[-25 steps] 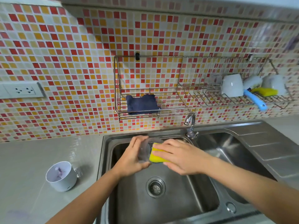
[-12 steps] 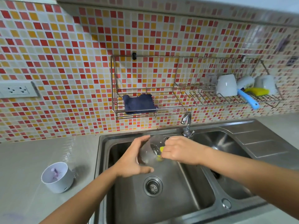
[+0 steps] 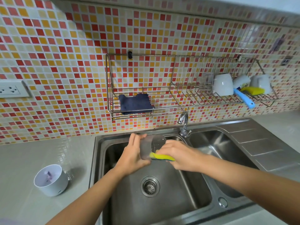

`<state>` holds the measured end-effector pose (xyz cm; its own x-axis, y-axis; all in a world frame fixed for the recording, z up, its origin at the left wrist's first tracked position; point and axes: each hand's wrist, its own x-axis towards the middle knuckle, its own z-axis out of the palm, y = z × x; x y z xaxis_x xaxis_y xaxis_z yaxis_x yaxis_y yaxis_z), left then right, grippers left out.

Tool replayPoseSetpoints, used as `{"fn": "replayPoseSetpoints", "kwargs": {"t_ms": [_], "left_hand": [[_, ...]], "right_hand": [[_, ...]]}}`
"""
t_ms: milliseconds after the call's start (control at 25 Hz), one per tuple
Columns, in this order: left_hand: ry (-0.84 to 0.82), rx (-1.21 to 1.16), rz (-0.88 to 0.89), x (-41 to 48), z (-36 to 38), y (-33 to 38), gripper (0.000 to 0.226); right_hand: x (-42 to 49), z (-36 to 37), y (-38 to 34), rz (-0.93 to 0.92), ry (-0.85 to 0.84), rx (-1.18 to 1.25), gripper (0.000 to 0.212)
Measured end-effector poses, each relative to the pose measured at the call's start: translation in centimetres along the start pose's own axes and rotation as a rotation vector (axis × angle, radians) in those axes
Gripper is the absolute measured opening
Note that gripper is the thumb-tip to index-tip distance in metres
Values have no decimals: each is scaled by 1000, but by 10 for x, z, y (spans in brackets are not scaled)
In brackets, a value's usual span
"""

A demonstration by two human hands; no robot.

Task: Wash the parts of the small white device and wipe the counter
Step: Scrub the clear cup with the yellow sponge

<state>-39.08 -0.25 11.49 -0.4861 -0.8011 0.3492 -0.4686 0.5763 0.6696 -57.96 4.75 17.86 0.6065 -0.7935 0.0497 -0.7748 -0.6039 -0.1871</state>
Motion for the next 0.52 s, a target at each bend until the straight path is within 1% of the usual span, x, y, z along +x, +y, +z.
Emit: {"fn": "replayPoseSetpoints", "kwargs": {"t_ms": [40, 80, 120, 240, 320, 360, 440, 520], "left_hand": [[4, 4, 11, 1, 4, 3, 87], [0, 14, 18, 2, 7, 5, 86], [-7, 29, 18, 3, 8, 5, 85], [14, 40, 5, 4, 9, 2, 85], [38, 9, 1, 1, 14, 7, 86], [50, -22, 8, 0, 19, 10, 85], [52, -104, 40, 1, 24, 13, 84], [-31, -168, 94, 4, 19, 9, 88]], "right_hand": [[1, 0, 0, -37, -21, -68, 25], [1, 0, 0, -34, -54, -115, 20], [0, 3, 0, -7, -67, -114, 17], [-6, 3, 1, 69, -54, -31, 20], [-8, -2, 3, 65, -65, -73, 15], [-10, -3, 3, 33, -56, -124, 12], [-13, -2, 3, -89, -1, -252, 16], [-15, -6, 12, -228, 71, -461, 14]]}}
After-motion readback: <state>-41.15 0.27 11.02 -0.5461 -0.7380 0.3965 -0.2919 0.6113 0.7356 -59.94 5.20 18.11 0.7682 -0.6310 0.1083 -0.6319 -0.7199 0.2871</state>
